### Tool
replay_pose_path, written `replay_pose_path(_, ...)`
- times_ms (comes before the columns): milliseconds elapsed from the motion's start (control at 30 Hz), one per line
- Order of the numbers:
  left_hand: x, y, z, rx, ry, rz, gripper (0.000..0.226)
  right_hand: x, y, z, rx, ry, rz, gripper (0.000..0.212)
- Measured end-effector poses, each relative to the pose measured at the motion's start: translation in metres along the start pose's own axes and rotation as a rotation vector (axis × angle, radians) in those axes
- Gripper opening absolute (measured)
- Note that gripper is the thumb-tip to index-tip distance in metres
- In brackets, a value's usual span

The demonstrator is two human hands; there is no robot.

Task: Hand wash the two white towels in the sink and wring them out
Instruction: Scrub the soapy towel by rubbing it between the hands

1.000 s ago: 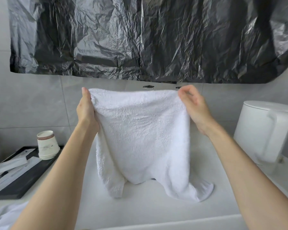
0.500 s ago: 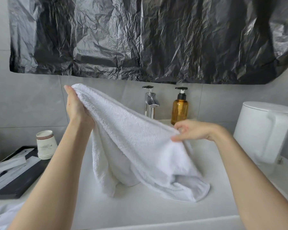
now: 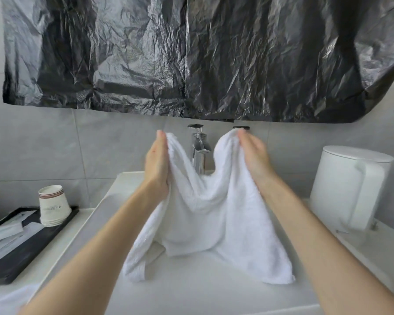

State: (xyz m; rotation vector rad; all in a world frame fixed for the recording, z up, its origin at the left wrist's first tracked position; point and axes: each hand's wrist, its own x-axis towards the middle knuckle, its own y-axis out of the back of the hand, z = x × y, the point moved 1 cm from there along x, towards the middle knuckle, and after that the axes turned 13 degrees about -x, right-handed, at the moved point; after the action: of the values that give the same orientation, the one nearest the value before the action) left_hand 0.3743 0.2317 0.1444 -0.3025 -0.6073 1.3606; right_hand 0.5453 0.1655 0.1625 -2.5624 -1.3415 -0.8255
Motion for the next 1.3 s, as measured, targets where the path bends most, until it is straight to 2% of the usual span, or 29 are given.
replay_pose_path(133,-0.021,-0.018,-0.029,0.010,0.092,-0.110,0.051,-0.033,-0.048,0.008,-0.161,0.170,-0.019,0.035)
replay_pose_path(200,-0.032,-0.023,-0.043,0.008,0.121,-0.163,0.049,-0.035,-0.053,0.009,-0.277,0.165,0.070,0.038)
replay_pose_path(300,-0.043,-0.030,-0.050,0.005,0.148,-0.186,0.048,-0.029,-0.050,0.011,-0.311,0.077,0.187,0.046)
replay_pose_path(500,-0.048,-0.037,-0.041,0.016,0.032,-0.201,0.048,-0.024,-0.040,0.014,-0.206,-0.192,0.240,0.043)
replay_pose_path(533,-0.046,-0.038,-0.038,0.013,0.008,-0.185,0.046,-0.029,-0.042,0.014,-0.213,-0.163,0.237,0.042)
replay_pose_path(600,-0.036,-0.034,-0.033,0.033,-0.004,-0.098,0.043,-0.047,-0.053,0.013,-0.283,0.021,0.210,0.037)
replay_pose_path(667,-0.033,-0.029,-0.035,0.046,0.045,-0.042,0.046,-0.057,-0.064,0.012,-0.360,0.133,0.158,0.035)
replay_pose_path(800,-0.050,-0.031,-0.048,0.134,0.075,-0.111,0.049,-0.022,-0.051,0.013,-0.412,-0.050,0.272,0.035)
replay_pose_path(967,-0.036,-0.027,-0.045,0.123,0.103,-0.068,0.047,-0.053,-0.057,0.015,-0.469,0.205,0.172,0.038)
replay_pose_path(1100,-0.042,-0.027,-0.046,0.124,0.150,-0.193,0.048,-0.025,-0.049,0.014,-0.521,0.020,0.241,0.037)
replay_pose_path(1233,-0.035,-0.025,-0.041,0.086,0.128,-0.190,0.047,-0.049,-0.053,0.017,-0.498,0.261,0.161,0.039)
replay_pose_path(1300,-0.039,-0.023,-0.042,0.061,0.206,-0.211,0.049,-0.042,-0.053,0.018,-0.539,0.232,0.155,0.044)
